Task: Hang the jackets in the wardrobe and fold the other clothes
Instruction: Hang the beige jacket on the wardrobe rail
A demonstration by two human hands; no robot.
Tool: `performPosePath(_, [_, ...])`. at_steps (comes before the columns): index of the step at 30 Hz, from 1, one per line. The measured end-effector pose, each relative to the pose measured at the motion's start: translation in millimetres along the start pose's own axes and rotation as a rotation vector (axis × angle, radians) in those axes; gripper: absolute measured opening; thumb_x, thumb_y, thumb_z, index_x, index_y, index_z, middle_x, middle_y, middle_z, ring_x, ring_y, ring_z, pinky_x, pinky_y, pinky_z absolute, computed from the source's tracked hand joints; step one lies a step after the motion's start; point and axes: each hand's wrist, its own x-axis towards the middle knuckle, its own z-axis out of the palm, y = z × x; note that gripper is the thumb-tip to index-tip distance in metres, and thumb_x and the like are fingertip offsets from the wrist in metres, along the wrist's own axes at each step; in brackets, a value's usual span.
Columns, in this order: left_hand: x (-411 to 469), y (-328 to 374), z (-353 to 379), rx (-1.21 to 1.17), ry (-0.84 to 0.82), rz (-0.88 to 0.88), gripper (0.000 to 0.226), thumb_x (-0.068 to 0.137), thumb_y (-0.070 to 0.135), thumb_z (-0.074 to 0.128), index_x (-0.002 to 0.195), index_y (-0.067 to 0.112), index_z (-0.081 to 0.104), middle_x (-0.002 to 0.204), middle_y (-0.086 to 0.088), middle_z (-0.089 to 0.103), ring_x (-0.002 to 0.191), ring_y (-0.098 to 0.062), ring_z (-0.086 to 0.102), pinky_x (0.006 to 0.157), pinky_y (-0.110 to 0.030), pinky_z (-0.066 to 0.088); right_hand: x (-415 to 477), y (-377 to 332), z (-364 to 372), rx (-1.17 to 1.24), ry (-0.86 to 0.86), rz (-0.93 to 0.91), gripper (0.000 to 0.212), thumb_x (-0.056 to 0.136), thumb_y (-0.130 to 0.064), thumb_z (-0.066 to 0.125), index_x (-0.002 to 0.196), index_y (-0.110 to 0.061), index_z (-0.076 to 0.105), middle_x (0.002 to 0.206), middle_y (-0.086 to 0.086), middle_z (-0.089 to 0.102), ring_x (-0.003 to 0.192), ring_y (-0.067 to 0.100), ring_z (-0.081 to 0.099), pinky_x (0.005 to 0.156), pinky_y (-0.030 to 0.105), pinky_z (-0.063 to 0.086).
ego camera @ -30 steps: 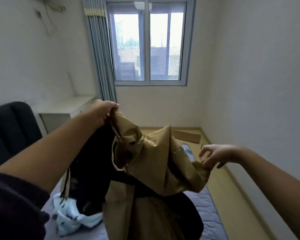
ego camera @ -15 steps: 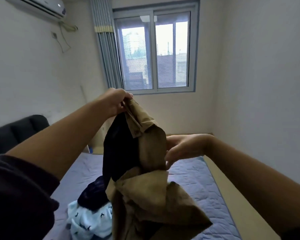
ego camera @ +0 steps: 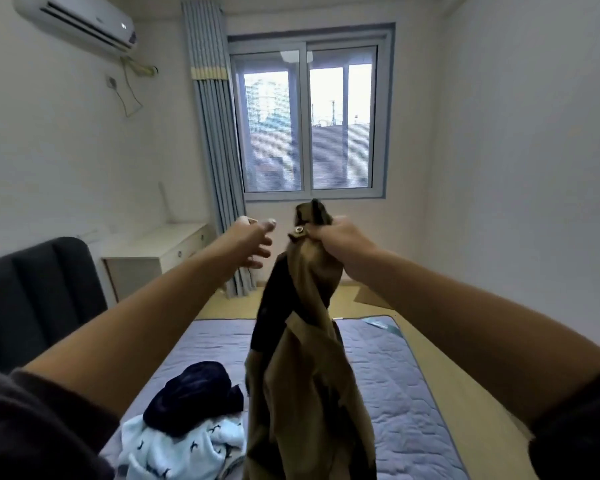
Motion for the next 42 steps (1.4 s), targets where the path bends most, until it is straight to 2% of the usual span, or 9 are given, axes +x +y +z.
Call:
performPosePath(7, [-35.8,-28.7,11.2,0.462,0.152,0.469,0.009,0.089,0.027,0.059,0.087,0.019,0.056,0.075,0.006,0.057,0.070,-0.010,0.054,0.058,-0.021,0.041,32.3,-23.5,-8.7,0.071,0.208,0.187,0.025,0.094,-0.012,0.052,0.117,-0.002,0.055,0.095,0.012,0.060,0.091,0.025,0.060,0.080,0.034,0.051])
performPosePath(11, [-50.1,-25.9,35.6,0.617,0.192,0.591,0.034,0.079,0.055,0.056,0.092,0.024,0.052,0.086,0.008,0.056,0.075,-0.012,0.054,0.065,-0.030,0.049,41.1,-57.7,2.3,-0.224,0.266,0.023,0.023,0.093,-0.013,0.050,0.111,-0.002,0.057,0.095,0.011,0.061,0.089,0.024,0.060,0.063,0.027,0.048])
performPosePath(16, [-39.8,-25.7,36.7,1.252,0.047,1.198,0.038,0.092,0.034,0.046,0.129,0.026,0.049,0.123,0.008,0.057,0.122,-0.016,0.048,0.108,-0.040,0.028,40.6,-98.3,-2.8,-0.590,0.359,-0.279,0.011,0.092,-0.017,0.045,0.088,-0.010,0.053,0.070,-0.002,0.049,0.065,0.012,0.049,0.053,0.024,0.034])
performPosePath(24, [-22.3,-14.4,16.2,1.569,-0.060,1.049,0.039,0.096,0.052,0.028,0.097,0.027,0.058,0.081,0.001,0.067,0.090,-0.020,0.061,0.105,-0.042,0.014,40.6,-96.2,-27.0,-0.687,0.502,-0.472,0.007,0.084,-0.012,0.051,0.090,-0.012,0.051,0.093,-0.003,0.046,0.090,0.014,0.045,0.087,0.032,0.034])
performPosePath(27, [-20.9,-18.6,17.0,1.493,-0.080,0.773,0.059,0.087,0.072,0.023,0.096,0.025,0.057,0.086,0.003,0.066,0.098,-0.020,0.060,0.110,-0.051,0.012,40.5,-91.9,-30.7,-0.461,0.361,-0.385,0.014,0.085,-0.008,0.048,0.073,-0.007,0.055,0.066,0.003,0.047,0.071,0.019,0.050,0.067,0.031,0.043])
performPosePath(31, [-28.1,-35.3,58.0,1.146,-0.096,0.297,0.104,0.065,0.091,0.032,0.137,0.016,0.032,0.120,-0.002,0.060,0.119,-0.028,0.052,0.110,-0.058,0.003,39.1,-87.2,-23.6,-0.346,0.369,-0.380,0.022,0.086,-0.009,0.049,0.065,-0.007,0.054,0.054,0.003,0.042,0.057,0.017,0.045,0.052,0.024,0.037])
performPosePath(34, [-35.5,-56.0,89.0,1.089,-0.019,0.195,0.095,0.080,0.067,0.047,0.147,0.010,0.012,0.120,-0.004,0.059,0.117,-0.030,0.053,0.110,-0.060,0.002,40.6,-86.3,-20.9,-0.317,0.419,-0.380,0.032,0.089,-0.016,0.052,0.057,-0.011,0.050,0.051,0.000,0.045,0.051,0.012,0.046,0.050,0.021,0.040])
performPosePath(38, [-28.1,-65.5,70.1,1.007,0.082,0.202,0.009,0.092,0.022,0.045,0.094,0.019,0.053,0.098,-0.004,0.066,0.100,-0.027,0.059,0.107,-0.051,0.028,39.7,-88.7,-42.6,-0.275,0.538,-0.380,0.039,0.089,-0.023,0.057,0.053,-0.016,0.049,0.048,-0.005,0.046,0.044,0.005,0.044,0.038,0.007,0.033])
performPosePath(42, [-8.5,-59.4,26.8,0.472,0.225,0.212,0.023,0.093,0.005,0.038,0.075,0.010,0.051,0.078,-0.009,0.057,0.083,-0.032,0.059,0.068,-0.035,0.045,39.6,-77.5,-79.4,-0.263,0.582,-0.210,0.030,0.088,-0.028,0.056,0.063,-0.012,0.054,0.060,0.000,0.052,0.057,0.011,0.049,0.051,0.020,0.040])
